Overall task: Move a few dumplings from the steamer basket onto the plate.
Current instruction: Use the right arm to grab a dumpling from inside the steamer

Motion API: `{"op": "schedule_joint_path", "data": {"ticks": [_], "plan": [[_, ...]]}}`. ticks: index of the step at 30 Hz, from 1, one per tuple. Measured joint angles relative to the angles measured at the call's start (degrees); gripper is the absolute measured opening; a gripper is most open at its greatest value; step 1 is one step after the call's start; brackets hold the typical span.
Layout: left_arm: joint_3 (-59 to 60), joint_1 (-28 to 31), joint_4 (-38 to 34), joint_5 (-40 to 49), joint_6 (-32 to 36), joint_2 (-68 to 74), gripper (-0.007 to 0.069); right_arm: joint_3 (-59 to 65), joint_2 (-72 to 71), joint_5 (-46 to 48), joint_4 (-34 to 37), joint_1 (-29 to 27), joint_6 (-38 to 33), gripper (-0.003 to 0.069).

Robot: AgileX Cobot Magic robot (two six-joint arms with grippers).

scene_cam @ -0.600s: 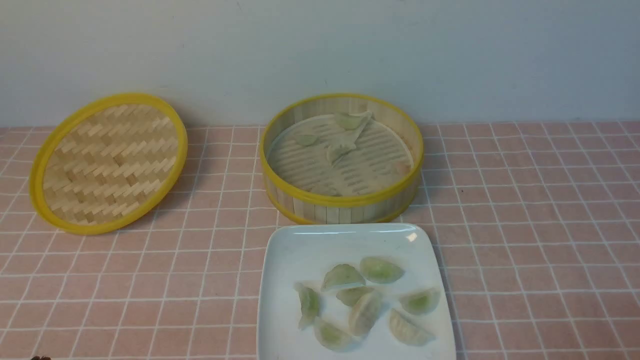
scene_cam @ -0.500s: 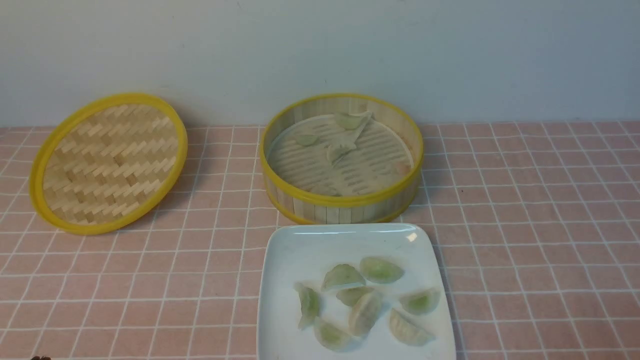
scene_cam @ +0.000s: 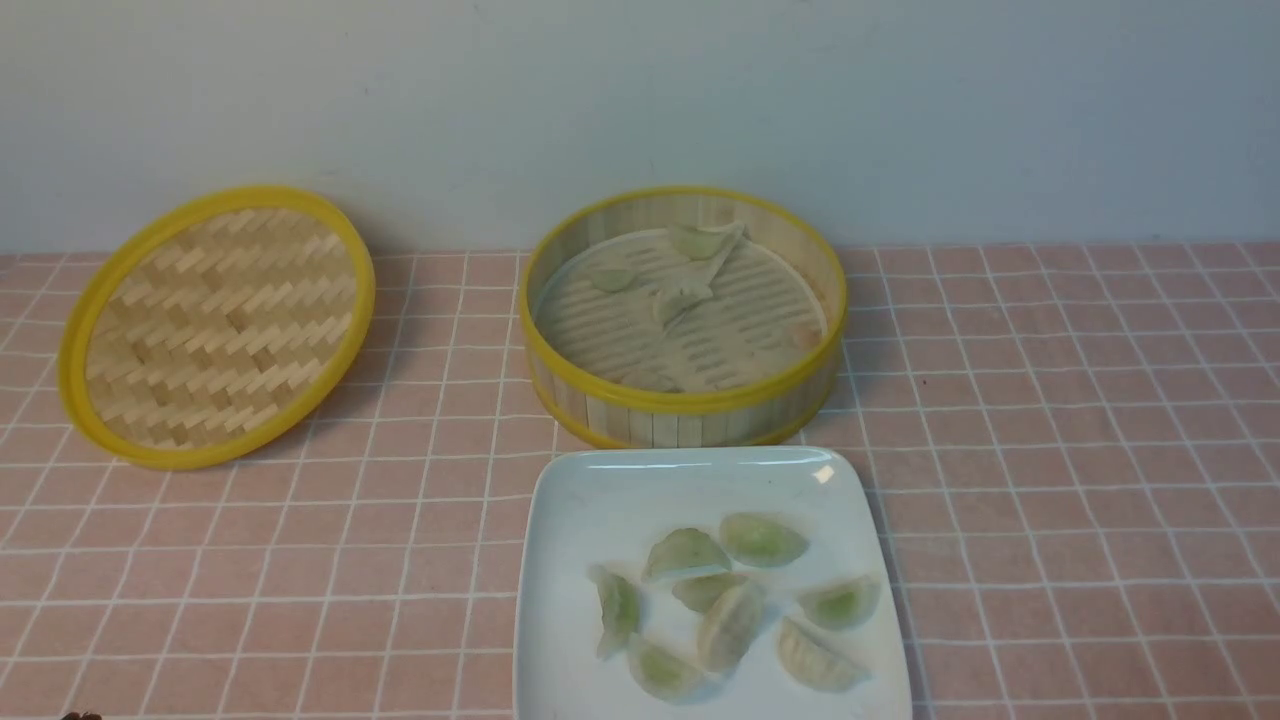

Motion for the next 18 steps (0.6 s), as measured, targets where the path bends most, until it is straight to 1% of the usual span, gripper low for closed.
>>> {"op": "schedule_joint_path", "data": {"ticks": [5,9,11,12,13,15,18], "plan": [[0.0,0.0,0.0,-0.1,0.0,0.0,-0.0006,0.1,0.0,-0.9,0.8,0.0,0.1,-0.0015],[0.0,0.0,0.0,-0.1,0.0,0.0,-0.0006,0.6,0.0,-8.6,11.3,0.0,4.4,-0.0015],[0.0,0.0,0.0,-0.1,0.0,0.0,-0.0006,0.6,0.0,-13.0,17.9,0.0,7.8,-0.0015],[0.0,0.0,0.0,-0.1,0.0,0.0,-0.0006,0.6,0.0,-15.8,22.5,0.0,9.5,-0.0015],[0.0,0.0,0.0,-0.1,0.0,0.0,-0.0006,0.6,0.0,-17.4,25.2,0.0,10.0,-0.0015],[0.0,0.0,0.1,-0.1,0.6,0.0,-0.0006,0.6,0.0,-19.3,28.8,0.0,10.6,-0.0015],[0.0,0.0,0.6,-0.1,1.5,0.0,-0.0006,0.6,0.0,-20.1,30.7,0.0,10.3,-0.0015]]}}
